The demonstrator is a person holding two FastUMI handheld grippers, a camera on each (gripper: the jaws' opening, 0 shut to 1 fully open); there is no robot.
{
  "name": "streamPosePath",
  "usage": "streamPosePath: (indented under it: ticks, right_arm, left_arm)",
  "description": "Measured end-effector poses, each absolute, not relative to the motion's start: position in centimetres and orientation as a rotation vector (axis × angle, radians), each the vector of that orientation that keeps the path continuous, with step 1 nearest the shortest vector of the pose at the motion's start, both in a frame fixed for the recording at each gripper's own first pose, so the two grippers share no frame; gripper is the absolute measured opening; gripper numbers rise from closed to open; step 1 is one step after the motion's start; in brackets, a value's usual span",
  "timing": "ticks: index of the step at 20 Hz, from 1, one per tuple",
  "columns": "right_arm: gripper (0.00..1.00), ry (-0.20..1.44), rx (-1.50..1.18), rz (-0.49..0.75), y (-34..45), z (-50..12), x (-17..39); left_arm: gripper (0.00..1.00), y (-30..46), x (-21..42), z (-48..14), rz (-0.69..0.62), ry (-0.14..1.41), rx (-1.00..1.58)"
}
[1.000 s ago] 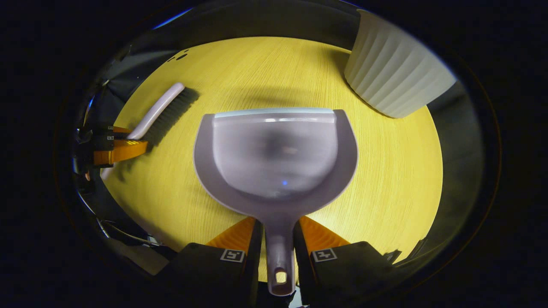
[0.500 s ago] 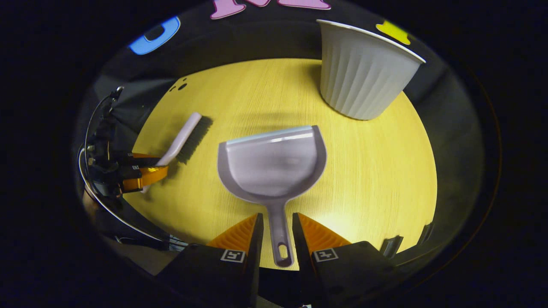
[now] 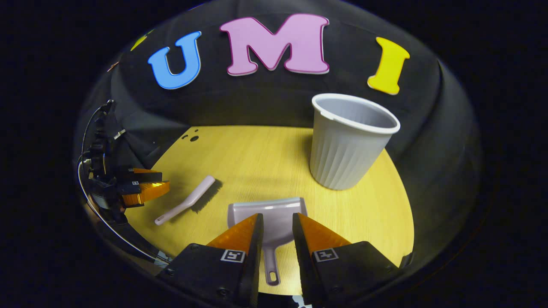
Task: Pick up the small broom and dustpan from the desktop, sweep the trash into the dustpan with the broom, and then empty the trash into the garbage bin.
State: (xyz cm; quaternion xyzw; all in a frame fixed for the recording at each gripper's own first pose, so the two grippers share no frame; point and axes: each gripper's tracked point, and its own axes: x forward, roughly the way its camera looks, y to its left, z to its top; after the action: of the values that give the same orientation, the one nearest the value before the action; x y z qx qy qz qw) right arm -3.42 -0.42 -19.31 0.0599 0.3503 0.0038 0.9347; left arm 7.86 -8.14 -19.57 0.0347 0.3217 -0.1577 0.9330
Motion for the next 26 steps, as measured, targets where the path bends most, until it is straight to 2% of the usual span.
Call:
streamPosePath:
  ticks: [2, 3, 4, 7, 8, 9, 10, 13, 17, 21, 22, 24, 26]
  right_arm:
    - [0.43, 0.641, 0.087, 0.021, -0.6, -16.7, -2.3]
    - [0.43, 0.609, 0.077, 0.032, -0.5, -15.6, -1.9]
    - [0.43, 0.586, 0.071, 0.04, -0.4, -14.5, -1.6]
    - [0.43, 0.52, 0.066, 0.069, -0.3, -12.3, -0.7]
    - [0.35, 0.499, 0.069, 0.077, -0.5, -11.6, -0.5]
    - [0.35, 0.471, 0.073, 0.084, -0.7, -10.8, -0.3]
    - [0.43, 0.442, 0.078, 0.09, -0.8, -10.0, -0.1]
    - [0.45, 0.367, 0.089, 0.11, -1.0, -8.2, 0.1]
    - [0.48, 0.314, 0.087, 0.152, -1.0, -6.6, -0.2]
    - [0.55, 0.306, 0.06, 0.199, -0.4, -6.4, -0.3]
    - [0.64, 0.301, 0.059, 0.198, -0.6, -6.2, -0.2]
    - [0.73, 0.295, 0.067, 0.206, -0.4, -6.2, -0.1]
    - [0.73, 0.299, 0.066, 0.216, -0.3, -6.2, 0.0]
  left_arm:
    - [0.64, -8.6, 8.6, -16.8, -0.307, 0.577, 0.059]
    - [0.58, -9.0, 8.9, -15.2, -0.3, 0.534, 0.051]
    - [0.61, -9.4, 9.2, -13.7, -0.292, 0.493, 0.042]
    - [0.62, -10.9, 9.3, -9.6, -0.279, 0.402, 0.018]
    - [0.61, -11.4, 9.3, -8.6, -0.274, 0.384, 0.007]
    - [0.61, -11.9, 8.9, -7.8, -0.272, 0.369, -0.006]
    - [0.61, -12.3, 8.7, -7.0, -0.267, 0.357, -0.019]
    - [0.64, -12.3, 8.0, -5.3, -0.216, 0.311, -0.047]
    - [0.61, -13.0, 7.5, -4.0, -0.174, 0.301, -0.05]
    - [0.61, -13.5, 7.5, -3.5, -0.145, 0.307, -0.054]
    - [0.61, -13.7, 7.4, -3.3, -0.138, 0.308, -0.062]
    - [0.61, -14.0, 7.4, -3.2, -0.134, 0.315, -0.077]
    - [0.61, -13.9, 7.2, -3.5, -0.123, 0.326, -0.081]
